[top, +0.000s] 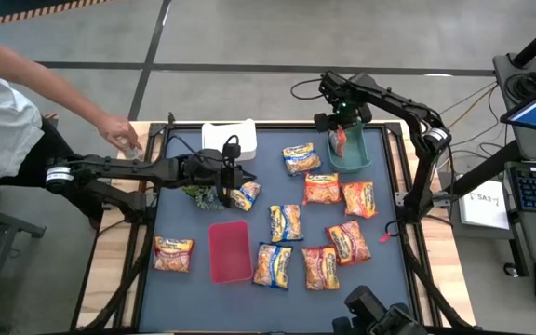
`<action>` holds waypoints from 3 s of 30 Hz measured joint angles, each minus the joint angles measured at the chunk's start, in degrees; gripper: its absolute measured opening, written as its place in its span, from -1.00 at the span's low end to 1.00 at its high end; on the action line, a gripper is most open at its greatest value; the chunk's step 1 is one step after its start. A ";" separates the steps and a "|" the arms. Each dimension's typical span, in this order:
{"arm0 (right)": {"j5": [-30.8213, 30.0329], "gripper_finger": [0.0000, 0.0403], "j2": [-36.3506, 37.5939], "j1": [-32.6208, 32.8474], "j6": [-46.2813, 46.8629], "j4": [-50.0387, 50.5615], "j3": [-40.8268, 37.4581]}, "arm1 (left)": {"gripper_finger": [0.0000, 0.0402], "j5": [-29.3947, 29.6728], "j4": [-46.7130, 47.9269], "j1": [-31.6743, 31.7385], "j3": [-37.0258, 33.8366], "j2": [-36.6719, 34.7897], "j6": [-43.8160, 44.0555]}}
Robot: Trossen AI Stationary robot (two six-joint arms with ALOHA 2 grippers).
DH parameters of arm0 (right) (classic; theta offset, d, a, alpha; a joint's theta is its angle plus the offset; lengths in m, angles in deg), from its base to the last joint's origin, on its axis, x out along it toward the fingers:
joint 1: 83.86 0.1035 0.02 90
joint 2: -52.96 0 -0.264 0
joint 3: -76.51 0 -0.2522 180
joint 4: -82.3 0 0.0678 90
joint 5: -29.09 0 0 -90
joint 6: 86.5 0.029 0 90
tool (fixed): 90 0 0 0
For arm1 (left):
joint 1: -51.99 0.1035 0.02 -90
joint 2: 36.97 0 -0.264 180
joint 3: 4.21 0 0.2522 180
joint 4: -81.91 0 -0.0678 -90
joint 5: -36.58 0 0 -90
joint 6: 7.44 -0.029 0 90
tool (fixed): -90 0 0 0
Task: Sort Maruchan noodles
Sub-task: Put the left orange noodle pack into the green bin, then put the left blue noodle pack into the red bin
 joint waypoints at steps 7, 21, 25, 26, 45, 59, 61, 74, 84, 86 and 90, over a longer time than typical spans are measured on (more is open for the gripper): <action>0.01 -0.39 0.00 0.00 -0.02 -1.30 0.18 | -1.00 0.00 -0.09 0.00 0.00 0.00 -0.01; 0.04 -0.39 0.05 0.01 -1.64 0.61 6.60 | -1.00 0.02 -0.13 0.00 0.00 0.00 -0.47; -0.02 -0.39 2.14 0.92 -3.06 0.95 6.78 | -1.00 0.02 -0.11 0.00 0.00 0.00 -0.47; -0.04 -0.39 2.92 1.55 -4.06 0.99 6.78 | -1.00 0.02 -0.12 -0.01 0.00 0.00 -0.47; -0.09 -0.63 26.67 30.27 -13.63 -44.75 -28.47 | -1.00 -0.01 -0.09 -0.02 0.00 0.00 11.81; -0.17 -0.78 31.85 39.04 -18.60 -69.12 -50.55 | -1.00 -1.40 9.73 -2.10 0.13 0.00 34.18; -0.15 -0.79 31.85 39.04 -18.47 -69.19 -50.80 | -1.00 -2.64 14.05 -3.21 1.10 0.00 35.91; -0.15 -0.79 31.78 39.01 -19.65 -70.80 -50.99 | -0.90 -1.40 26.53 -6.86 3.80 -0.02 24.23; -0.13 -0.79 31.71 39.01 -19.74 -71.04 -51.54 | -0.32 4.27 27.04 -7.06 3.80 5.23 11.80; -0.13 -0.79 31.71 39.01 -19.74 -71.06 -51.68 | -0.24 4.57 27.02 -6.97 3.80 6.82 10.27; -0.13 -0.79 31.71 39.01 -19.82 -71.05 -52.10 | -0.20 4.63 26.99 -6.96 3.80 9.81 7.99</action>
